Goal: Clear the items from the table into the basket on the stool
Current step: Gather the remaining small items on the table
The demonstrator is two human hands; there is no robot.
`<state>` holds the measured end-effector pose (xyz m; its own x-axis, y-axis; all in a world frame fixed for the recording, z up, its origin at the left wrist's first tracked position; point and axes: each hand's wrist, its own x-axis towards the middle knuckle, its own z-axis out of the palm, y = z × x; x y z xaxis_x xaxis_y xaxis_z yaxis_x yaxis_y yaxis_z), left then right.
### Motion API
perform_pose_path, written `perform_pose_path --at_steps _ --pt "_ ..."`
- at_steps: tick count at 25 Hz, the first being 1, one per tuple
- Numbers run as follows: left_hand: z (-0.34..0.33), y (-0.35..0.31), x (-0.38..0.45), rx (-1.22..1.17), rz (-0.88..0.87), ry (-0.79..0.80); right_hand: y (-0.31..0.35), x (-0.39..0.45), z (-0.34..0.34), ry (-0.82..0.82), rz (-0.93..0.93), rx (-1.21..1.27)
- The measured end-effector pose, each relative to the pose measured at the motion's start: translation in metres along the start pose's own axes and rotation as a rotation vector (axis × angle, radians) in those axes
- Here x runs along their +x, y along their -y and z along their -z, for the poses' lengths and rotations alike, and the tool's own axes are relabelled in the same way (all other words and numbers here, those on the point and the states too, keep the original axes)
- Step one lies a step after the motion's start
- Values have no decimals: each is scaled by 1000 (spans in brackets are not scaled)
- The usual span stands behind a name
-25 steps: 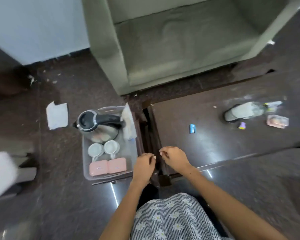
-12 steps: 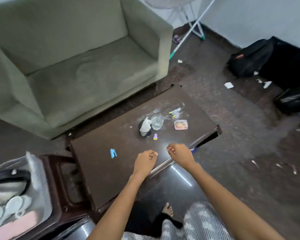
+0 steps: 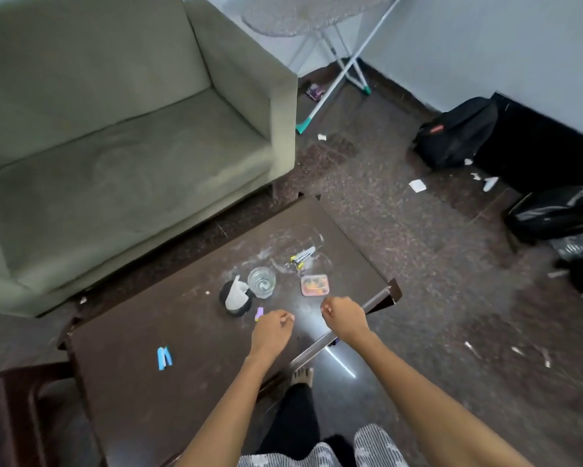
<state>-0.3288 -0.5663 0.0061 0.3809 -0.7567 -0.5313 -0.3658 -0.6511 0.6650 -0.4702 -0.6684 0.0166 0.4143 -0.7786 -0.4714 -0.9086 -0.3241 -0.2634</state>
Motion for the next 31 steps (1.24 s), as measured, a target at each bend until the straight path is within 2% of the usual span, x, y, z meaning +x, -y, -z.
perform_pose_path --at_steps 3,10,16,19,21,24,26,29,31 --pt "-5 -16 34 7 10 -9 -14 37 5 24 13 -40" --pt "-36 -15 97 -83 157 -54 -36 139 -28 227 133 -272" --pt "-79 14 144 -160 187 -129 -52 219 -104 207 316 -495" --pt "-93 26 152 -180 202 -143 -57 232 -123 171 352 -522" --pt "-97 29 150 -197 230 -151 -54 232 -117 162 339 -368" --pt "-91 21 133 -220 265 -143 -47 212 -81 241 263 188" --pt "-78 10 118 -191 251 -128 -43 191 -49 277 328 451" --pt "-56 -11 101 -203 225 -70 -35 162 -10 362 397 706" --pt "-42 -24 95 -219 196 -79 -31 151 7 416 403 758"
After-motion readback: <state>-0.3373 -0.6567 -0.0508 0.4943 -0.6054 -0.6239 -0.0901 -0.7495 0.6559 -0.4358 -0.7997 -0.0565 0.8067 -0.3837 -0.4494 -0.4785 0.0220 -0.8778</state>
